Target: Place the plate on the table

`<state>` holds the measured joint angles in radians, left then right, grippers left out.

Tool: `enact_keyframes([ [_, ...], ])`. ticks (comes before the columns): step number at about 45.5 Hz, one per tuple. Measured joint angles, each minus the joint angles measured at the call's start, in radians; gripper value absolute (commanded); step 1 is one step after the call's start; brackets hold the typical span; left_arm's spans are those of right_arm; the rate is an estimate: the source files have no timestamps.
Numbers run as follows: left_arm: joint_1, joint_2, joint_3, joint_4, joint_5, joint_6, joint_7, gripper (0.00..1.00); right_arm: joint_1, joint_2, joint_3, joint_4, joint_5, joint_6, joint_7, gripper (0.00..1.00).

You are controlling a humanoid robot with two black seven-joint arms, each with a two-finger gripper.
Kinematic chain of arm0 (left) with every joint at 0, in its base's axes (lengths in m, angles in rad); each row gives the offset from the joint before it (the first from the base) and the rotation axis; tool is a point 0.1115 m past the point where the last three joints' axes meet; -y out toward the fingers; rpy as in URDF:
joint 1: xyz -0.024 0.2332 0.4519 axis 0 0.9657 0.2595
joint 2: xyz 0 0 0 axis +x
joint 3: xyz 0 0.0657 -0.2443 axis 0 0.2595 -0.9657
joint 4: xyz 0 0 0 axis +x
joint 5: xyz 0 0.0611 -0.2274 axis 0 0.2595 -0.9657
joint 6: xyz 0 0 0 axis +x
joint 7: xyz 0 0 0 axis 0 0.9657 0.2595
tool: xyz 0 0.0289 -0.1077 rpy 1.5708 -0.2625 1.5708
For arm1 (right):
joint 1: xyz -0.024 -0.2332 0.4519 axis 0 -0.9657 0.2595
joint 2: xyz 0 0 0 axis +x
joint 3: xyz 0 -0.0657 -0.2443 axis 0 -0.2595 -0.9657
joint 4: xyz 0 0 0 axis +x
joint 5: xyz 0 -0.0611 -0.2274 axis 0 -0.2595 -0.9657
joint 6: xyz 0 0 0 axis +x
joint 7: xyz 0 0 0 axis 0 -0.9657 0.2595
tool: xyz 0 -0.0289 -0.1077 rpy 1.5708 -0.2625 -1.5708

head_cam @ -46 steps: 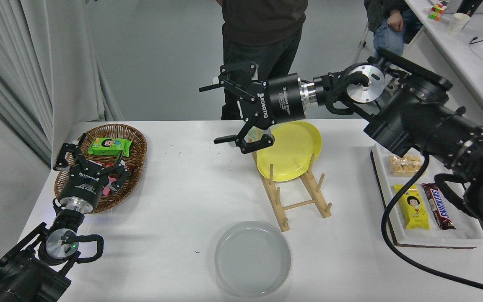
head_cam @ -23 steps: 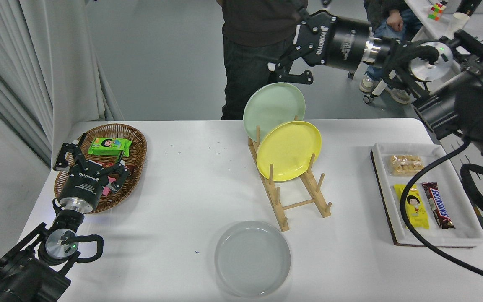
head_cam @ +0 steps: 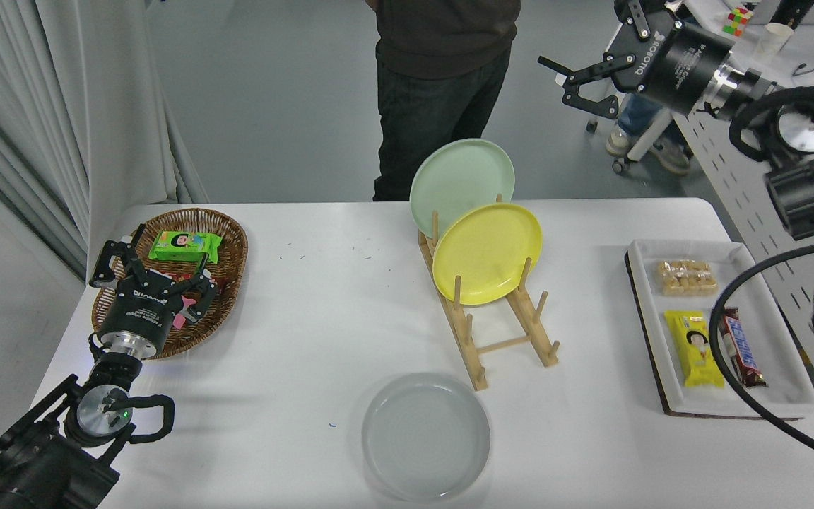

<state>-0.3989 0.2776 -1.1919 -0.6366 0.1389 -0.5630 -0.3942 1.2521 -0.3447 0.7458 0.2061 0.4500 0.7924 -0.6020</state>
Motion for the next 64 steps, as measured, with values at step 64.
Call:
enact_keyframes([
  [64,0.000,0.000,0.000,0.000,0.000,0.000,0.000,0.98,-0.679,-0.045,0.010,0.278,-0.283,-0.199,0.700,1.00],
])
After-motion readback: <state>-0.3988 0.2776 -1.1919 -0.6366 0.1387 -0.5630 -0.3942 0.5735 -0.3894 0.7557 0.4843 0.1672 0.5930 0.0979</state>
